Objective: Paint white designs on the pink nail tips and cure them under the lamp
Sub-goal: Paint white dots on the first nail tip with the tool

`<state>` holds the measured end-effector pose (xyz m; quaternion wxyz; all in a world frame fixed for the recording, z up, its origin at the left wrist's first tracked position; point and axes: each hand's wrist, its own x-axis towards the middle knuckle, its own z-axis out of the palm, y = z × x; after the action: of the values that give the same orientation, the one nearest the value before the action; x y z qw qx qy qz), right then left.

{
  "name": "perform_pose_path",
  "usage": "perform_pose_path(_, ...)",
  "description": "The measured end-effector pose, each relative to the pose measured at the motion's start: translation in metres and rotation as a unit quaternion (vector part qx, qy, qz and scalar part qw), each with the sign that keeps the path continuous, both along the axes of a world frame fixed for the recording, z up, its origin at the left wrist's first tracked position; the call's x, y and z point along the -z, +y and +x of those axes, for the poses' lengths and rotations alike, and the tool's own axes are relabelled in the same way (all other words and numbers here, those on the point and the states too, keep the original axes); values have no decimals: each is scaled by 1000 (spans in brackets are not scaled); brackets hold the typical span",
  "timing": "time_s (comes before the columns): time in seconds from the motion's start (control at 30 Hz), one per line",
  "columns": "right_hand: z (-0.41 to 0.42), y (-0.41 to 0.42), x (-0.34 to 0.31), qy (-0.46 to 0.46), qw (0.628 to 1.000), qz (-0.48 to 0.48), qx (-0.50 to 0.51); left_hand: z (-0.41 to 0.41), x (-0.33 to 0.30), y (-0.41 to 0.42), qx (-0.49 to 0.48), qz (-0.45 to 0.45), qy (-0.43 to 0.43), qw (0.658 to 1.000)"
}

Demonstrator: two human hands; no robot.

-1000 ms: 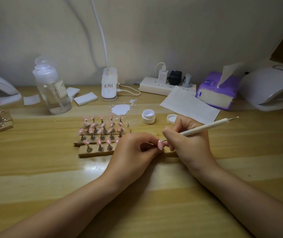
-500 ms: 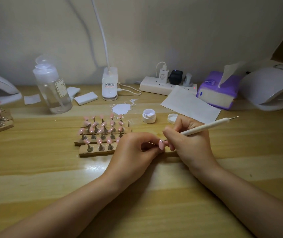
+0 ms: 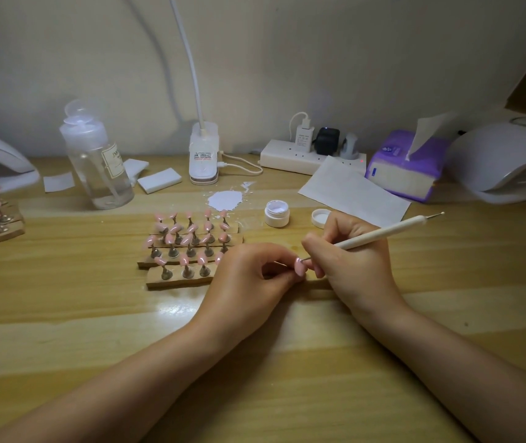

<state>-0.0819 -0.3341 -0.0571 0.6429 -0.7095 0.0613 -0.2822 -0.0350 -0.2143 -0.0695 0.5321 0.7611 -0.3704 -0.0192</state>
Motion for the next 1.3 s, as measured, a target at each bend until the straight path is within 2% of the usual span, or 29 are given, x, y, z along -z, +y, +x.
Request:
perform_pose_path(0.37, 2, -1, 1, -3, 1000, 17, -1, 0, -1, 0, 1, 6, -1, 1000)
perform_pose_path(0.57, 2, 0, -1, -16, 997, 70, 2, 0, -2, 0, 1, 7, 6, 1000)
perform_pose_path(0.77, 1, -1, 0, 0, 1000, 12, 5, -1, -2, 0, -5, 4, 4, 1000)
perform_pose_path(1.3, -1, 1, -1, 9, 1000, 22, -14, -1, -3, 1, -3, 9, 2, 1000)
